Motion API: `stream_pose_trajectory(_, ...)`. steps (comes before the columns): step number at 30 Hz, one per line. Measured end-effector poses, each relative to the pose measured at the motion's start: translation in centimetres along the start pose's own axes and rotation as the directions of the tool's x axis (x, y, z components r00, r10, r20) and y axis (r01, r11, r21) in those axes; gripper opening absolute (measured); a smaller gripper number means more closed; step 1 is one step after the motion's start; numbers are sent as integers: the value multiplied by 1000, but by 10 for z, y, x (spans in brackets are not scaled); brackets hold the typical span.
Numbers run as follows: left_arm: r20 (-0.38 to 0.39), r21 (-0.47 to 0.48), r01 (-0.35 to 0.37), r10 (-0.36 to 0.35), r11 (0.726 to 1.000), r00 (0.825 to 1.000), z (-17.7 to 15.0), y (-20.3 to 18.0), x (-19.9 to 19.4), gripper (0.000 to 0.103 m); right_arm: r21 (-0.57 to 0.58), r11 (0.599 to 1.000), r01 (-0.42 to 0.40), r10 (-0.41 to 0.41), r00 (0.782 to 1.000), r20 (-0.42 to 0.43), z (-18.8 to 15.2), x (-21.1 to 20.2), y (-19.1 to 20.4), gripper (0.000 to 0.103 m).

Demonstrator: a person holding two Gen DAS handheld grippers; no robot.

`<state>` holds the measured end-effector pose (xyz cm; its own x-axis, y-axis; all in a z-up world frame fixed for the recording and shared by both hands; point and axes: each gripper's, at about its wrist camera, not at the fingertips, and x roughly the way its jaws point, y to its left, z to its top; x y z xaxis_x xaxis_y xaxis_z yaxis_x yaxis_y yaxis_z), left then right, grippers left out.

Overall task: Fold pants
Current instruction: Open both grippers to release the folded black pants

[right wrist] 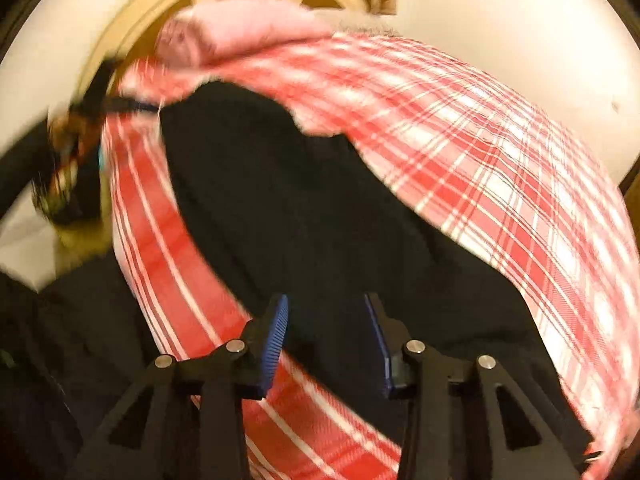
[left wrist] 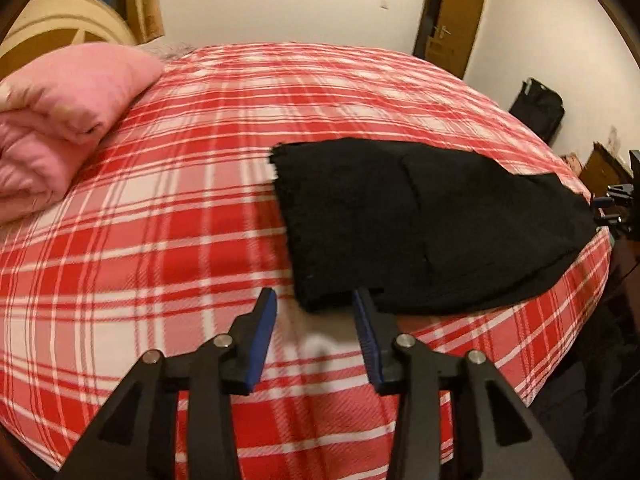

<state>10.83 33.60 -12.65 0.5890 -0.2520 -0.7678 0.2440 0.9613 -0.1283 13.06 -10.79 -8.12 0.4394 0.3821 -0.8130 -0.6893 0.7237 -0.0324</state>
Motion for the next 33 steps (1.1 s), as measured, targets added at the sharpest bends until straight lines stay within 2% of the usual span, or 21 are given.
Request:
stream_pose_trajectory(1, 5, -17, -1, 1, 1000, 1000, -1, 4, -1, 42, 7, 1000, 0, -1, 1000, 8, 7, 5, 0, 40)
stream_pose_trajectory(3, 44, -45, -50, 52, 998, 998, -2, 6, -8, 42, 6, 1000, 12, -12, 1000, 3, 15, 15, 5, 40)
stream_pose_trajectory(5, 66, 1, -48, 48, 999, 997, -1, -9, -13, 43, -28, 1000, 4, -4, 1000, -8, 20, 28, 18, 40)
stream_pose_trajectory(7, 77, 58, -33, 28, 998, 997, 0, -33, -16, 49, -77, 997, 18, -20, 999, -32, 17, 41, 36, 40)
stream_pose_trajectory(10, 81, 118, 37, -47, 992, 996, 4, -64, -8, 58, -125, 990, 59, -68, 995, -69, 3, 60, 57, 40)
stream_pose_trajectory(12, 85, 139, 81, -94, 987, 992, 7, -79, 3, 59, -143, 987, 78, -92, 992, -92, -3, 72, 64, 40)
stream_pose_trajectory(14, 69, 116, 126, -134, 985, 989, 11, -87, 19, 59, -138, 988, 65, -78, 993, -90, -6, 78, 70, 40)
stream_pose_trajectory(16, 46, 106, 191, -197, 976, 979, 15, -97, 32, 59, -176, 976, 128, -140, 988, -60, -5, 83, 79, 40)
stream_pose_trajectory(19, 15, 162, 255, -261, 953, 965, 11, -131, 37, 59, -209, 965, 158, -172, 984, -49, -4, 92, 89, 40)
stream_pose_trajectory(20, 4, 206, 273, -280, 939, 960, 9, -147, 39, 59, -204, 965, 165, -179, 982, -53, -3, 94, 89, 38)
stream_pose_trajectory(22, -13, 241, 294, -300, 925, 954, 7, -166, 40, 59, -177, 975, 135, -148, 987, -57, 1, 93, 84, 7)
stream_pose_trajectory(23, -18, 243, 313, -318, 918, 948, 7, -171, 40, 59, -180, 974, 140, -151, 987, -48, 2, 91, 85, 3)
stream_pose_trajectory(28, -16, 227, 362, -368, 904, 930, 14, -176, 31, 59, -245, 962, 123, -134, 991, -29, 2, 66, 104, 1)
stream_pose_trajectory(29, -16, 222, 375, -382, 900, 924, 15, -174, 29, 62, -255, 959, 121, -133, 991, -32, -1, 65, 108, 1)
stream_pose_trajectory(33, -61, 232, 393, -390, 890, 919, 15, -185, 49, 65, -285, 952, 108, -137, 987, -85, -8, 89, 107, 3)
